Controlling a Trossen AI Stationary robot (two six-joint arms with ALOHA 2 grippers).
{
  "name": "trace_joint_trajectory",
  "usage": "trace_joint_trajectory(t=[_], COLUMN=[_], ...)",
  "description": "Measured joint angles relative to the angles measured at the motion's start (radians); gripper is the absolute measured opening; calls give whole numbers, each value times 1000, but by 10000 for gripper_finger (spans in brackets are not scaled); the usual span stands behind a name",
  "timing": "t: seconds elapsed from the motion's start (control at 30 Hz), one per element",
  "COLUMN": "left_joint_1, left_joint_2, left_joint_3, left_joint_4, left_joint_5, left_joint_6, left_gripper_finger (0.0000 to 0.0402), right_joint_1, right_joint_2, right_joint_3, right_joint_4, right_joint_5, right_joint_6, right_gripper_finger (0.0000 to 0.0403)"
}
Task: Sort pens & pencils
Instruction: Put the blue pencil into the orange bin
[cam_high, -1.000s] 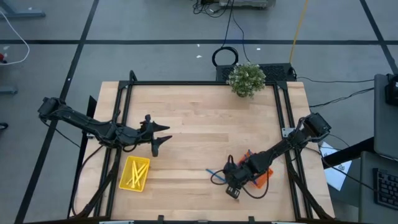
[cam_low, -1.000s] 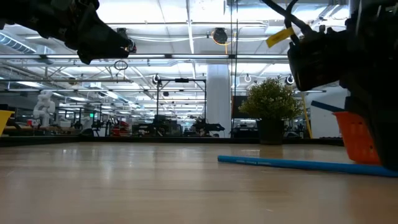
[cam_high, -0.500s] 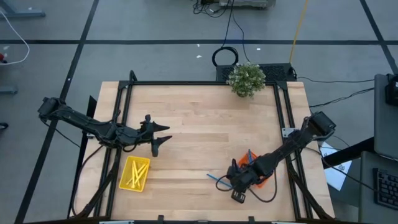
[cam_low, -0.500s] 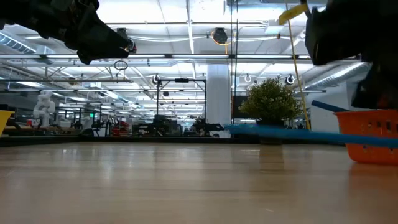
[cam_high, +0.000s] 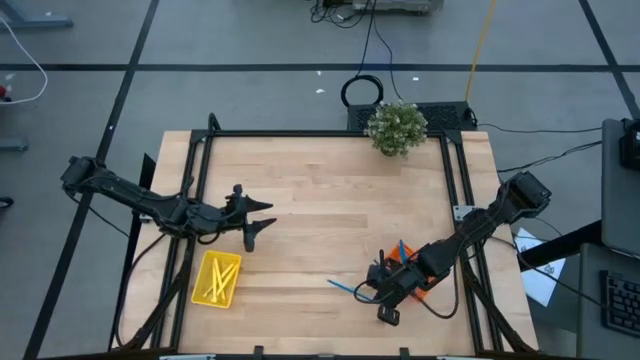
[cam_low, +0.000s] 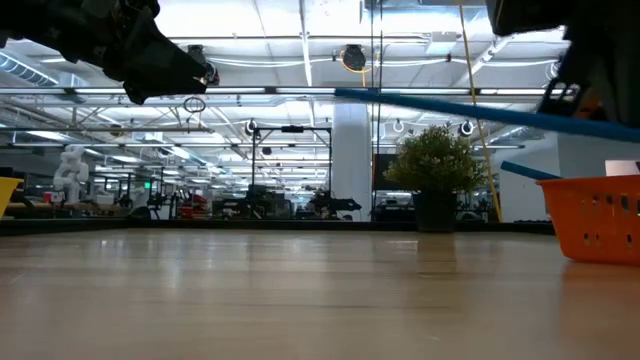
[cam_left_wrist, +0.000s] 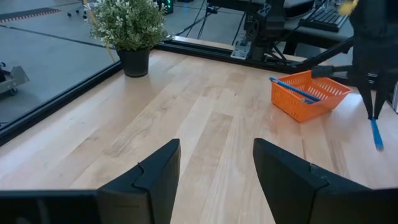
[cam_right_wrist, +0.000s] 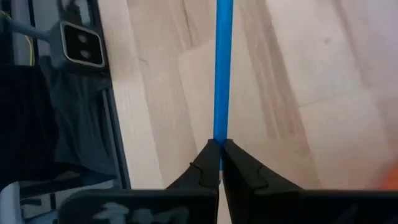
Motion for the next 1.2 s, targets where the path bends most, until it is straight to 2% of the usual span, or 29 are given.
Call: trace_joint_trajectory(t=[0.13,0.4,0.57,0.73,1.0,1.2], left_joint_1=[0,0,0,0,0,0], left_joint_2=[0,0,0,0,0,0], left_joint_3=[0,0,0,0,0,0], left_joint_4=[0,0,0,-9,-22,-15], left_joint_5=[0,0,1,2,2,1], left_joint_6=[0,-2,-2,-4,-10,-10], left_gripper_finger=[207,207,207,207,207,207], right_joint_1=[0,0,19,93,230,244], right_joint_2=[-51,-191,-274,-318,-343,-344], right_joint_3=[0,0,0,-4,-135,-197], right_joint_4=[-24,-216,-374,-532,-513,-454], right_joint_5=[44,121,148,186,189,186], right_joint_6=[-28,0,93,255,473,482], right_gripper_finger=[0,0,0,0,0,0])
